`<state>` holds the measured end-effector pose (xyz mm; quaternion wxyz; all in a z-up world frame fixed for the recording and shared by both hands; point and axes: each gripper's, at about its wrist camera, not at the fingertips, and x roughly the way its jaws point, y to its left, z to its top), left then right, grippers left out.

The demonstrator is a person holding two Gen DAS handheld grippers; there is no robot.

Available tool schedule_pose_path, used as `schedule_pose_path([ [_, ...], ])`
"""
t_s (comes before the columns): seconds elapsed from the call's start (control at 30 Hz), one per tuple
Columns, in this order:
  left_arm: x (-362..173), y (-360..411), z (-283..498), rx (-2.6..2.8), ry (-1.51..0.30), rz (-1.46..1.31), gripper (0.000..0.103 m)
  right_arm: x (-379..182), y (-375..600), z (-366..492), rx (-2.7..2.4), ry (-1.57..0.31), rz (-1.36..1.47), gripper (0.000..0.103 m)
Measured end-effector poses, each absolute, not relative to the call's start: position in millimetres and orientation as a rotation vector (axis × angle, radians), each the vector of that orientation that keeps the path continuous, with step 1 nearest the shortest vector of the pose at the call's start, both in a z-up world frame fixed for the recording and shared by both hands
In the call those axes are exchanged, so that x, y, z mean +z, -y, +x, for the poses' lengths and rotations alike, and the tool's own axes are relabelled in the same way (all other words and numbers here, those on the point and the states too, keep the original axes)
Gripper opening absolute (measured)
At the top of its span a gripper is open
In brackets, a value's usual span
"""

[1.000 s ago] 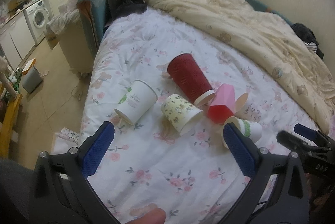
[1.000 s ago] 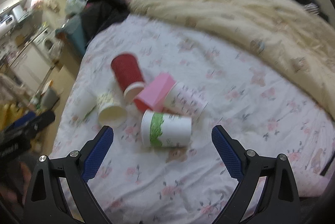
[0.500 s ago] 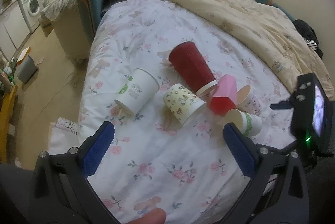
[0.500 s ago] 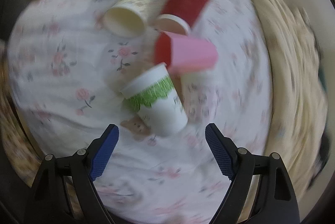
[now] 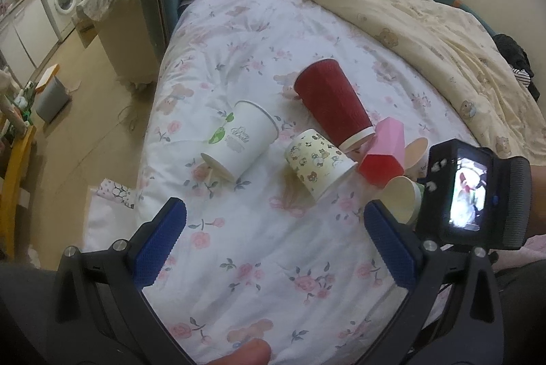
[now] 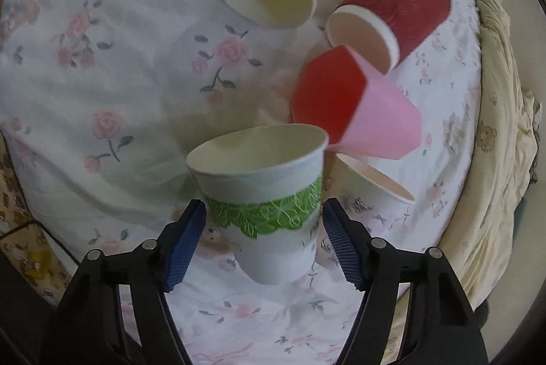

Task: Flip cup upside down
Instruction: 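Lift the green-band cup upright with the right gripper toward the left gripper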

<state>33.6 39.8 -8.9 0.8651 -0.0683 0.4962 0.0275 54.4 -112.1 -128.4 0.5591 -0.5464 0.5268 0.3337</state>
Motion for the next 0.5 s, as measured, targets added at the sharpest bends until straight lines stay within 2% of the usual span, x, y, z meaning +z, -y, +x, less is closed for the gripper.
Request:
schedule_pose_path([
  [0.03,-9.5,-38.9,33.4,0.061,-1.040,-0.135,0.103,-131.5,111.6,54.1,0.789,-1.255,-1.295,0.063],
  [0.3,-15.0,-34.0,33.3,0.081,-1.046,-0.104,0.103,-119.1,113.0,58.8,0.771,-1.286,-1.187,0.061],
  [0.5,-10.6,-40.9,27.1,0.102,-1.027,-0.128,0.103,-87.7,114.9,51.4,0.729,-1.368,-0.899,0.061],
])
